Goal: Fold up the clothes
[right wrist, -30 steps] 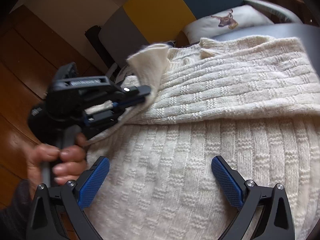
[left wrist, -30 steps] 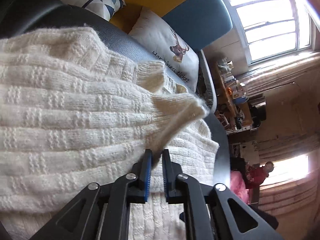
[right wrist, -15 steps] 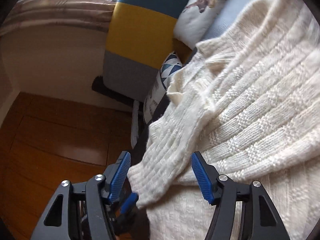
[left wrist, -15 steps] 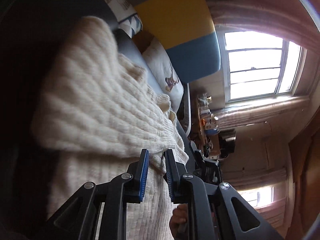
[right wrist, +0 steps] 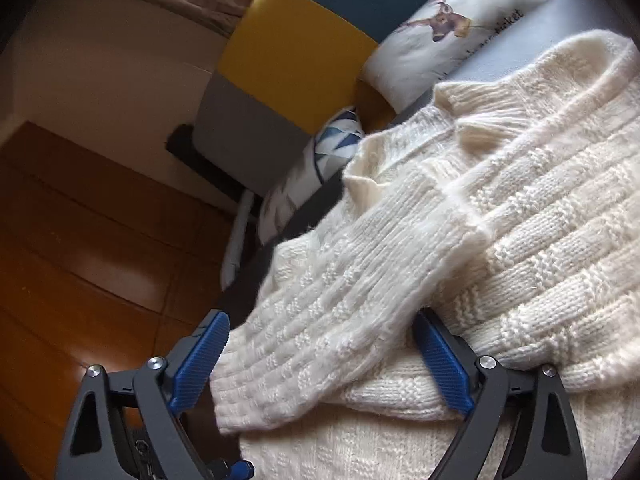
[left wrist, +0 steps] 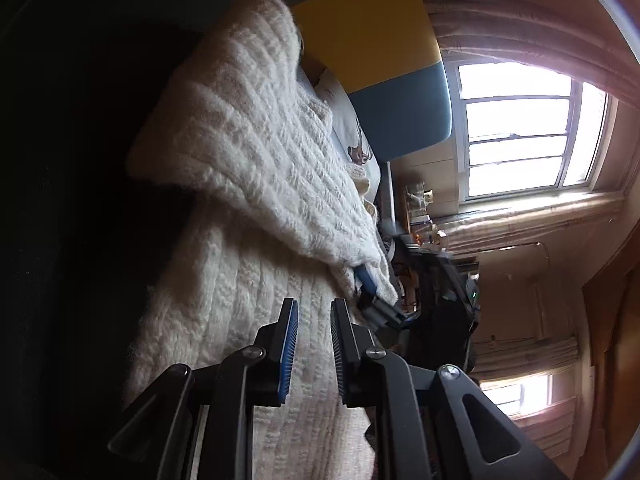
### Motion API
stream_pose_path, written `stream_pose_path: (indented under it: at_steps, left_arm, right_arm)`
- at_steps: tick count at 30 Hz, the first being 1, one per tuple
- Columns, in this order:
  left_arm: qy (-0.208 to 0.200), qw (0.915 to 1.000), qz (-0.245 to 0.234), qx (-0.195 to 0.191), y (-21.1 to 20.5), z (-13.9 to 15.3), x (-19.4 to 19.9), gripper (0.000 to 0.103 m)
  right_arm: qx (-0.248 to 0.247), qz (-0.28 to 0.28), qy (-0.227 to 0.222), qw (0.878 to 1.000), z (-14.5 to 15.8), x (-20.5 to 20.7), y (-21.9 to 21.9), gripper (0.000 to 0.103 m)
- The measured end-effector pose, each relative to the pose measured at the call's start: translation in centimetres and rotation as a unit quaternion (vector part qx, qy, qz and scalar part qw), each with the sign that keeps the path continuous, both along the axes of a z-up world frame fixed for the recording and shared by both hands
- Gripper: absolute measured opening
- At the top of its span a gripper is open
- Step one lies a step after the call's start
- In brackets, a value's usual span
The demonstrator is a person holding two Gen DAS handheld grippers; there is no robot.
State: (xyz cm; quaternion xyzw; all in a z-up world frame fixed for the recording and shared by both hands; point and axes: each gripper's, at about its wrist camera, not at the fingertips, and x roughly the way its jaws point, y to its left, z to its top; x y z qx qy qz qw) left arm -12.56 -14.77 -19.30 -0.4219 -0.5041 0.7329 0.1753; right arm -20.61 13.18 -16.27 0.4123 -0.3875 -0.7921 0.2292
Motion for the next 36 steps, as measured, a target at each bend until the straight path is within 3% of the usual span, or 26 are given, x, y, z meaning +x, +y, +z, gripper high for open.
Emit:
stream_pose_path:
  at_steps: [1, 2, 5, 8, 17, 21, 25, 29, 36]
  left_arm:
    - [0.003, 0.9999, -0.003, -0.009, 0.2, 0.2, 0.1, 0.015]
    - [0.006, 0.9999, -0.007, -0.015, 0.4, 0.3, 0.1, 0.015]
    - [0.015, 0.9994, -0.012, -0.028, 0.7, 0.7, 0.2, 0.015]
    - [0.016, 0.9997, -0.008, -0.019, 0.6, 0.7, 0.0, 0.015]
    - [0.000, 0.9994, 0.030, -0.020, 1.2, 0.7, -3.3, 0.015]
    - [-0.028, 0.9965, 0.075, -0.023, 0.4, 0.2, -5.0, 0.015]
    - [-0.045, 0.9877, 0.149, -0.018, -2.0, -0.5, -4.2, 0.015]
    - [-0.055, 0.9811, 0.180, -0.045, -3.6, -1.0, -2.5, 0.015]
    - [-0.052, 0.9835, 0.156, -0.076, -3.9, -1.7, -0.8, 0.014]
  right_arm:
    - [0.014, -0.007, -0.013, 1.000, 0.1, -0.2, 0.0, 0.060]
    - [0.026, -0.010, -0.024, 0.999, 0.1, -0.4, -0.1, 0.008]
    - [0.054, -0.005, -0.035, 0.998, 0.1, -1.1, -0.7, 0.008]
    - [0.068, 0.010, -0.010, 0.998, 2.2, -1.5, -1.2, 0.008]
    - [0.118, 0.074, 0.131, 0.982, 15.5, -2.3, -4.0, 0.008]
    - [0.125, 0.094, 0.177, 0.972, 20.6, -2.4, -5.2, 0.008]
    - [0.133, 0.108, 0.213, 0.962, 24.1, -2.1, -5.9, 0.008]
    - [0.130, 0.075, 0.177, 0.973, 20.6, -1.5, -2.1, 0.008]
    - [0.117, 0.003, 0.090, 0.989, 12.4, -0.6, 5.7, 0.008]
